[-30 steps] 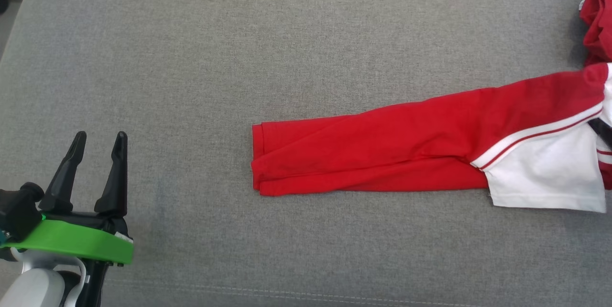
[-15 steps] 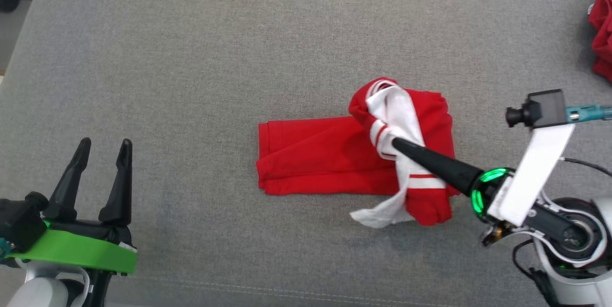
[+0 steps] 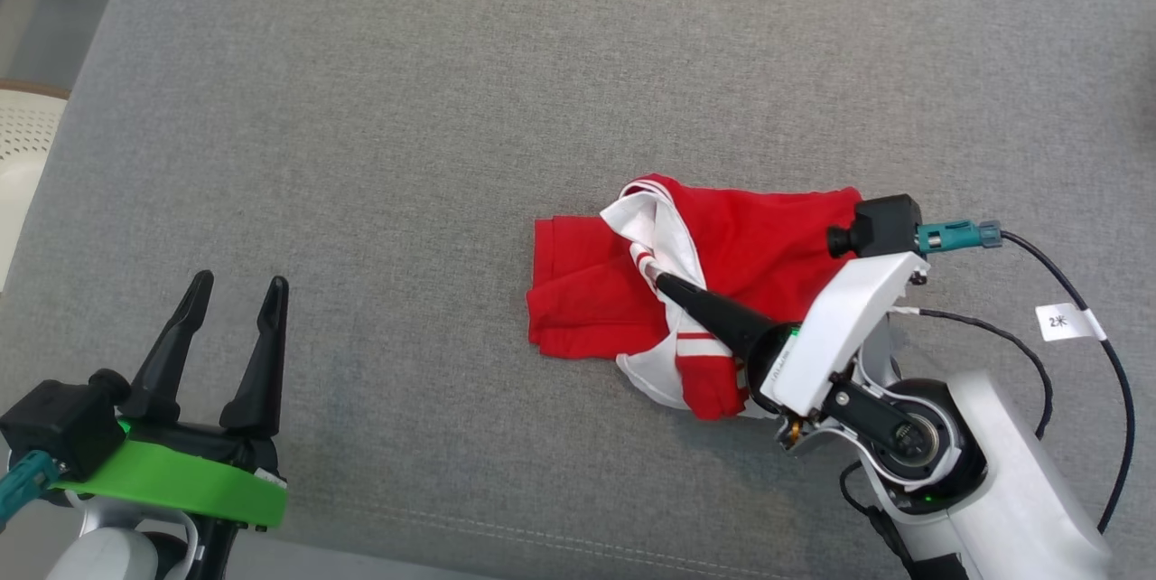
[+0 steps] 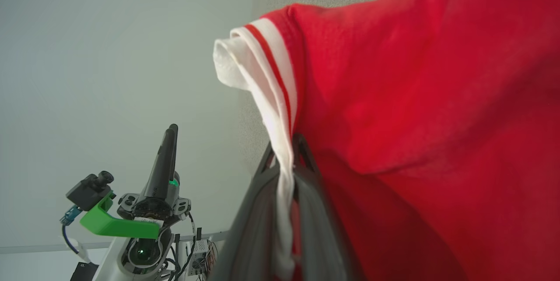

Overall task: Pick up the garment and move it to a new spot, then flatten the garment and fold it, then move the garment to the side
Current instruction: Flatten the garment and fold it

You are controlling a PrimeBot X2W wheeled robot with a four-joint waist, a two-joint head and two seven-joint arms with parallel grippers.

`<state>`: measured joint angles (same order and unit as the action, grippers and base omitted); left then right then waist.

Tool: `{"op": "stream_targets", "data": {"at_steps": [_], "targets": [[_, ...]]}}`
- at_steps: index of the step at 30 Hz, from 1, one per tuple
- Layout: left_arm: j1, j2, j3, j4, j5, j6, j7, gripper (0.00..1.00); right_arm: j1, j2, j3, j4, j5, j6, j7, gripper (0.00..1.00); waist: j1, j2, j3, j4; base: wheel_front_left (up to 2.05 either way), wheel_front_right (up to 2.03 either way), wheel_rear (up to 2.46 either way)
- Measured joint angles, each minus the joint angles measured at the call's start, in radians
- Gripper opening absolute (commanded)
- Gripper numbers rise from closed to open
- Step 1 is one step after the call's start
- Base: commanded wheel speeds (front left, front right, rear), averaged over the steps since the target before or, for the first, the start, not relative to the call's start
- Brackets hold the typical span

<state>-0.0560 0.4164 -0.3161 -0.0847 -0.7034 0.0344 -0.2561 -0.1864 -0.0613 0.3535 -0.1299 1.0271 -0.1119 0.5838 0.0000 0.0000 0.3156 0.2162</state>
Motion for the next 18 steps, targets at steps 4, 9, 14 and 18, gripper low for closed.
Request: {"op": "stream_targets", "data": {"at_steps": [4, 9, 14, 18], "targets": [[0.0, -0.019, 0.002, 0.006, 0.006, -0.001, 0.0, 1.0, -0.048, 0.001, 0.034, 0.05, -0.014, -0.004, -0.031, 0.0, 0.0, 0.0, 0.001, 0.017, 0.0, 0.0, 0.0], [0.0, -0.025, 0.008, 0.01, 0.016, -0.008, 0.0, 1.0, -0.114, 0.002, 0.093, 0.103, -0.035, -0.004, -0.06, 0.21, 0.0, 0.0, 0.002, 0.025, 0.0, 0.0, 0.0], [0.0, -0.032, 0.016, 0.016, 0.022, -0.01, 0.0, 1.0, -0.164, -0.001, 0.145, 0.128, -0.059, -0.004, -0.083, 1.0, 0.0, 0.0, 0.002, 0.027, 0.0, 0.0, 0.0], [0.0, -0.038, 0.031, 0.03, 0.03, -0.01, 0.0, 1.0, -0.179, -0.002, 0.152, 0.104, -0.049, 0.017, -0.107, 1.0, 0.0, 0.0, -0.008, 0.021, 0.0, 0.0, 0.0]]}}
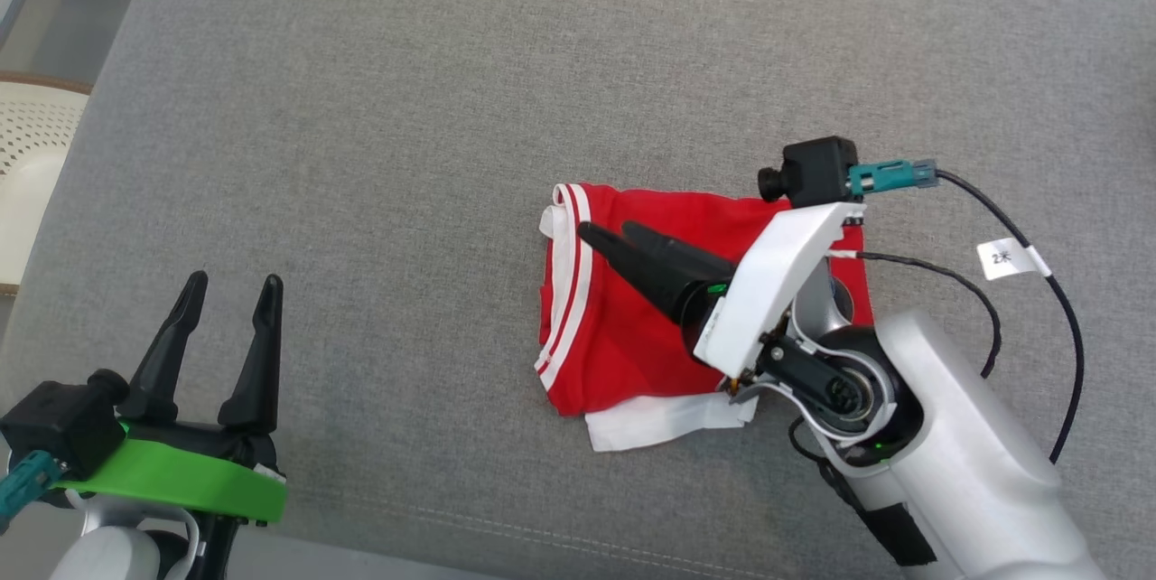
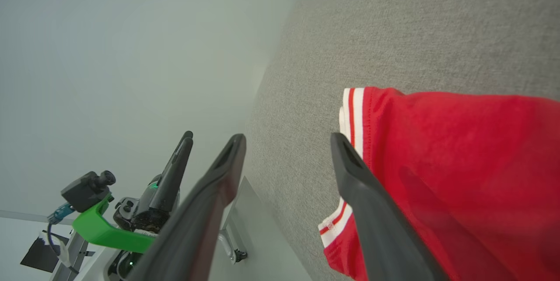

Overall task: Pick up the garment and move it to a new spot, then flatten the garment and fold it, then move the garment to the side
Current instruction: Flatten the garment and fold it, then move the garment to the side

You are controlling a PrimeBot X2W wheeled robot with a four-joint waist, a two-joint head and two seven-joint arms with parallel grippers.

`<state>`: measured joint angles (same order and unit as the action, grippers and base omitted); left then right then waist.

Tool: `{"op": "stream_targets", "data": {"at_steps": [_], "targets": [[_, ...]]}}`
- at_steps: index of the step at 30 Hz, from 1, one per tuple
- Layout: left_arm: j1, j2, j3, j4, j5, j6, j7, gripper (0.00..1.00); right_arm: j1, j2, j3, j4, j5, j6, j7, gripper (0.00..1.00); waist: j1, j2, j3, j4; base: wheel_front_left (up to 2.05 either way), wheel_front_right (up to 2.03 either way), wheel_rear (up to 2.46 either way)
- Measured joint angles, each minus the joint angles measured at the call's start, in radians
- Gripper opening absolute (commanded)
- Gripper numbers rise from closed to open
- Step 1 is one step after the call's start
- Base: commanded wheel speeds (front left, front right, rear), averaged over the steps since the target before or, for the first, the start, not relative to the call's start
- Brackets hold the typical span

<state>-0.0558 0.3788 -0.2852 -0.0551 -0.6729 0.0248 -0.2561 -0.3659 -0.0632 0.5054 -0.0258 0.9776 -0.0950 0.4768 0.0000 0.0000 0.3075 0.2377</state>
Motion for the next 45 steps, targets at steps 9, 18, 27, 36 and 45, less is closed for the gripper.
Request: {"op": "stream_targets", "data": {"at_steps": [9, 18, 27, 36, 45], "targets": [[0.007, -0.018, 0.027, -0.01, 0.002, 0.0, 0.0, 1.0, -0.008, -0.099, -0.134, -0.073, -0.039, 0.005, -0.054, 1.0, 0.0, 0.0, -0.016, -0.032, 0.0, 0.0, 0.0], [0.017, -0.029, 0.03, -0.02, 0.009, -0.016, 0.0, 1.0, 0.145, -0.225, -0.188, -0.026, -0.031, 0.004, -0.012, 1.0, 0.0, 0.0, -0.006, -0.052, 0.0, 0.0, 0.0], [0.017, -0.045, 0.04, -0.022, 0.024, -0.026, 0.0, 1.0, 0.195, -0.27, -0.214, 0.017, -0.029, 0.004, -0.009, 1.0, 0.0, 0.0001, -0.002, -0.04, 0.0, 0.0, 0.0], [0.015, -0.048, 0.034, -0.024, 0.036, -0.04, 0.0, 1.0, 0.179, -0.227, -0.207, 0.079, 0.003, 0.007, -0.003, 1.0, 0.0, 0.0, 0.017, -0.011, 0.0, 0.0, 0.0], [0.014, -0.054, 0.039, -0.012, 0.053, -0.048, 0.0, 1.0, 0.085, -0.21, -0.175, 0.11, 0.048, 0.06, 0.055, 0.0, 0.0, 0.0001, 0.014, 0.011, 0.0, 0.0, 0.0]]}}
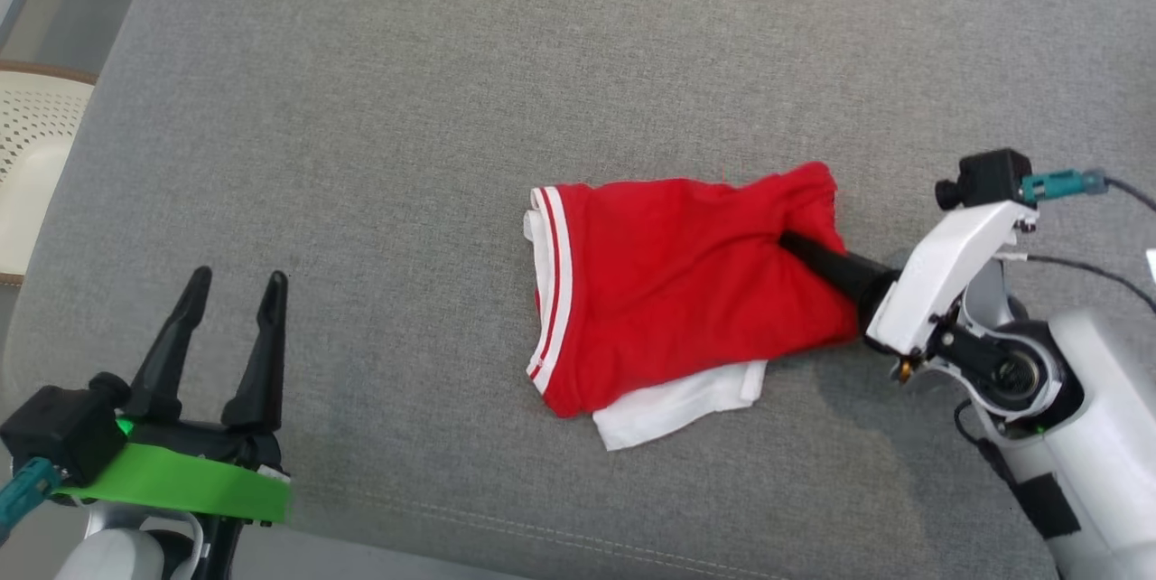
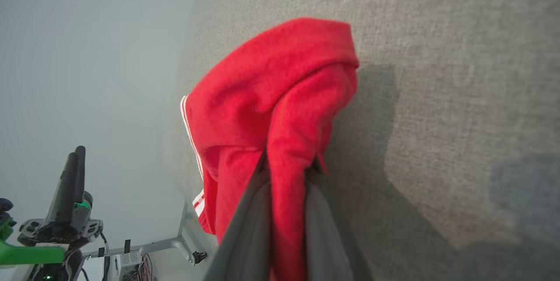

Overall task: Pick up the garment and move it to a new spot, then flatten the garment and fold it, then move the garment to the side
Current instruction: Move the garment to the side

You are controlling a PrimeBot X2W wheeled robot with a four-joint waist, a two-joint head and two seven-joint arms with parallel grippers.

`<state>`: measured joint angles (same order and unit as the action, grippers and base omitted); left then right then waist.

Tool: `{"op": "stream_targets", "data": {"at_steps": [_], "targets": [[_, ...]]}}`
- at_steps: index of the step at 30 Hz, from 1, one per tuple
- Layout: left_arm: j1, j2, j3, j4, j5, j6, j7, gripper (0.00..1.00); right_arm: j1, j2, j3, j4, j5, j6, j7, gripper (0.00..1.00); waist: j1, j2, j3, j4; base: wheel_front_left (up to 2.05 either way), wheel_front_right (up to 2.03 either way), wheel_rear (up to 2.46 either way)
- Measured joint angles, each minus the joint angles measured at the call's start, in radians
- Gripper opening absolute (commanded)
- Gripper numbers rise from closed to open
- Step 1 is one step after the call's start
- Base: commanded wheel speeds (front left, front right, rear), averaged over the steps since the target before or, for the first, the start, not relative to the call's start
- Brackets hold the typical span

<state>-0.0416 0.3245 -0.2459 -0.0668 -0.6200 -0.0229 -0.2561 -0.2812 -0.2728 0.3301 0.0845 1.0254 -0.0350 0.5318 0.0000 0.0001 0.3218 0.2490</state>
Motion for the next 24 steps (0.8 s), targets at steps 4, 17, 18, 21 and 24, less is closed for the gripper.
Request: {"op": "stream_targets", "data": {"at_steps": [4, 17, 18, 21, 24], "targets": [[0.001, -0.001, 0.018, 0.001, 0.0, 0.0, 0.0, 1.0, -0.089, -0.029, -0.026, -0.036, 0.016, -0.002, 0.051, 0.0, 0.0, -0.0001, -0.005, -0.012, 0.0, 0.0, 0.0], [0.0, -0.013, 0.014, -0.006, 0.008, -0.012, 0.0, 1.0, -0.334, -0.253, -0.209, -0.007, -0.043, -0.091, 0.205, 0.0, 0.0, -0.0001, 0.003, -0.062, 0.0, 0.0, 0.0], [0.0, -0.013, 0.014, -0.006, 0.008, -0.012, 0.0, 1.0, -0.349, -0.26, -0.219, -0.004, -0.047, -0.091, 0.211, 0.0, 0.0, 0.0, 0.004, -0.066, 0.0, 0.0, 0.0], [0.0, -0.013, 0.014, -0.008, 0.009, -0.016, 0.0, 1.0, -0.392, -0.274, -0.253, 0.0, -0.053, -0.091, 0.225, 0.0, 0.0, 0.0, 0.012, -0.076, 0.0, 0.0, 0.0], [0.0, -0.013, 0.015, -0.009, 0.009, -0.021, 0.0, 1.0, -0.425, -0.286, -0.269, 0.007, -0.062, -0.091, 0.237, 0.0, 0.0, 0.0, 0.022, -0.086, 0.0, 0.0, 0.0]]}}
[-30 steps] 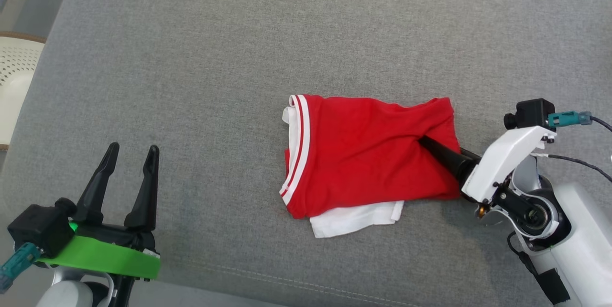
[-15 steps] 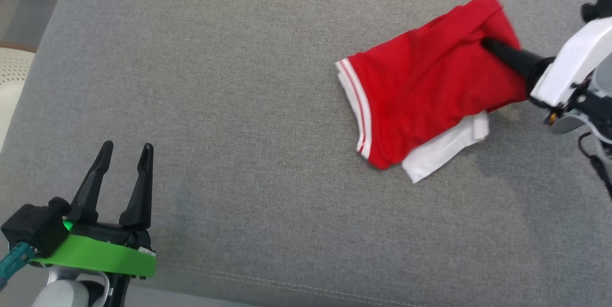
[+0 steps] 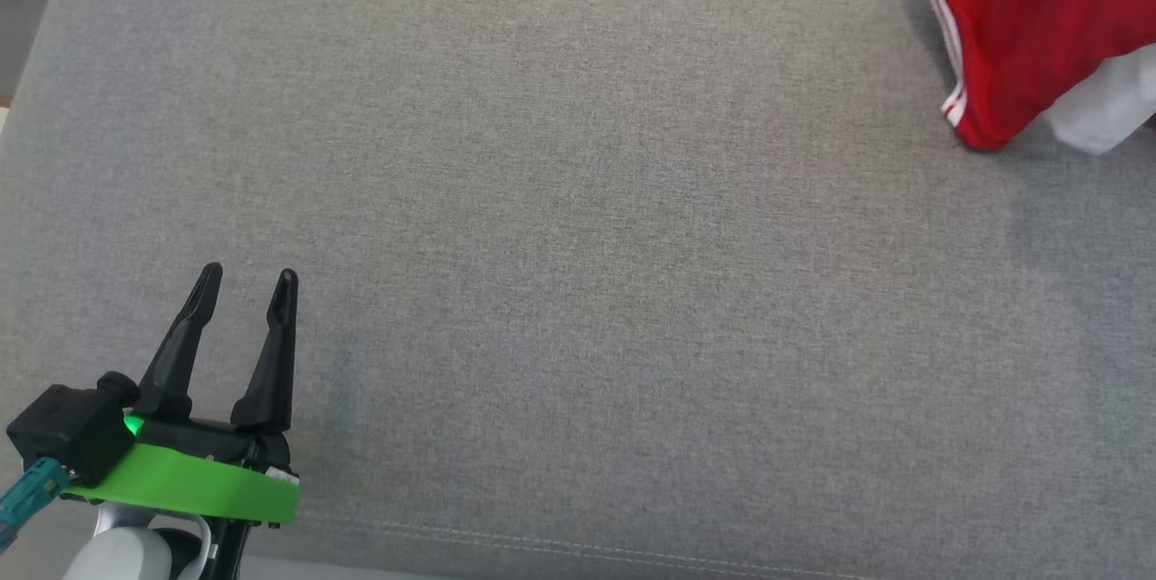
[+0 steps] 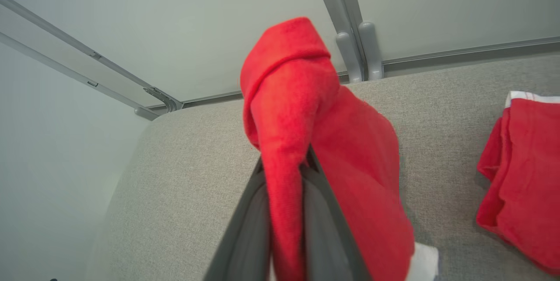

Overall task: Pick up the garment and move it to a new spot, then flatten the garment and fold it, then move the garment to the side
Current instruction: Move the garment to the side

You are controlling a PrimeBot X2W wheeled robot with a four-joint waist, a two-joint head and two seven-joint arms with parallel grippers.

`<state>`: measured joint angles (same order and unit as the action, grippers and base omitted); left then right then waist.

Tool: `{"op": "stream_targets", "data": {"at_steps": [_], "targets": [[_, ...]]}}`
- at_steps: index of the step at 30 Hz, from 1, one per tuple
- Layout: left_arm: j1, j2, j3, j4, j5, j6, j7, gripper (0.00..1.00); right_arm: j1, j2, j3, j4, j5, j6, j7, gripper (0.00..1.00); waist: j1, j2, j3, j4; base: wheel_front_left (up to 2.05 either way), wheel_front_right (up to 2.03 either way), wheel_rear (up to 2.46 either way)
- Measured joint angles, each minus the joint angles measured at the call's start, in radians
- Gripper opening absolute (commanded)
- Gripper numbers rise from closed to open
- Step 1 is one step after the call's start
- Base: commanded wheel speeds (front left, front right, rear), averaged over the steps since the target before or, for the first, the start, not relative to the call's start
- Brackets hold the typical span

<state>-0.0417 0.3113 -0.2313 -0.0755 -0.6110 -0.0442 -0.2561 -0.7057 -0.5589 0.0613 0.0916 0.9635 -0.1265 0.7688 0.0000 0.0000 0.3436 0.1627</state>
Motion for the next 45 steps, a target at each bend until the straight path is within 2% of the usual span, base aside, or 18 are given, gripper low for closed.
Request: {"op": "stream_targets", "data": {"at_steps": [10, 17, 25, 30, 31, 32, 33, 34, 35, 36, 37, 45], "targets": [[-0.002, 0.001, 0.001, -0.004, 0.002, -0.008, 0.0, 1.0, -0.068, -0.006, -0.104, 0.072, -0.054, 0.0, 0.011, 0.0, 0.0, 0.0, 0.041, -0.03, 0.0, 0.0, 0.0], [-0.003, 0.016, 0.007, -0.011, 0.008, -0.008, 0.0, 1.0, -0.108, -0.01, -0.221, 0.118, -0.074, 0.0, -0.006, 0.0, 0.0, 0.0, 0.074, -0.055, 0.0, 0.0, 0.0], [-0.004, 0.039, 0.025, -0.027, 0.012, -0.008, 0.002, 1.0, -0.105, -0.002, -0.321, 0.176, -0.114, 0.0, -0.08, 0.0, 0.0, 0.0, 0.107, -0.093, 0.0, 0.0, 0.0], [-0.004, 0.063, 0.033, -0.038, 0.019, -0.009, 0.017, 1.0, -0.081, 0.021, -0.359, 0.216, -0.179, 0.0, -0.171, 0.0, 0.0, 0.0, 0.129, -0.129, 0.0, 0.0, 0.0], [-0.005, 0.067, 0.032, -0.042, 0.019, -0.009, 0.022, 1.0, -0.073, 0.028, -0.369, 0.229, -0.185, 0.0, -0.181, 0.09, 0.0, 0.0, 0.134, -0.137, 0.0, 0.0, 0.0], [-0.005, 0.072, 0.031, -0.049, 0.019, -0.009, 0.03, 1.0, -0.059, 0.029, -0.372, 0.237, -0.198, 0.0, -0.195, 0.01, 0.0, 0.0, 0.14, -0.143, 0.0, 0.0, 0.0], [-0.006, 0.08, 0.029, -0.056, 0.019, -0.01, 0.037, 1.0, -0.048, 0.031, -0.374, 0.244, -0.219, 0.0, -0.219, 0.04, 0.0, 0.0, 0.146, -0.149, 0.0, 0.0, 0.0], [-0.008, 0.086, 0.026, -0.062, 0.023, -0.012, 0.043, 1.0, -0.04, 0.037, -0.38, 0.253, -0.235, 0.0, -0.242, 0.38, 0.0, 0.0, 0.153, -0.155, 0.0, 0.0, 0.0], [-0.015, 0.09, 0.024, -0.066, 0.026, -0.015, 0.05, 1.0, -0.038, 0.044, -0.387, 0.263, -0.251, 0.0, -0.266, 0.57, 0.0, 0.0, 0.16, -0.161, 0.0, 0.0, 0.0], [-0.023, 0.093, 0.022, -0.072, 0.026, -0.017, 0.058, 1.0, -0.038, 0.052, -0.391, 0.269, -0.27, 0.0, -0.297, 0.92, 0.0, 0.0, 0.167, -0.166, 0.0, 0.0, 0.0], [-0.03, 0.094, 0.021, -0.076, 0.026, -0.017, 0.062, 1.0, -0.038, 0.063, -0.4, 0.275, -0.29, 0.0, -0.331, 1.0, 0.0, 0.0, 0.175, -0.171, 0.0, 0.0, 0.0], [-0.038, 0.115, 0.041, -0.101, 0.026, -0.016, 0.079, 1.0, -0.015, 0.134, -0.391, 0.342, -0.385, 0.0, -0.526, 1.0, 0.0, 0.0, 0.225, -0.195, 0.0, 0.0, 0.0]]}}
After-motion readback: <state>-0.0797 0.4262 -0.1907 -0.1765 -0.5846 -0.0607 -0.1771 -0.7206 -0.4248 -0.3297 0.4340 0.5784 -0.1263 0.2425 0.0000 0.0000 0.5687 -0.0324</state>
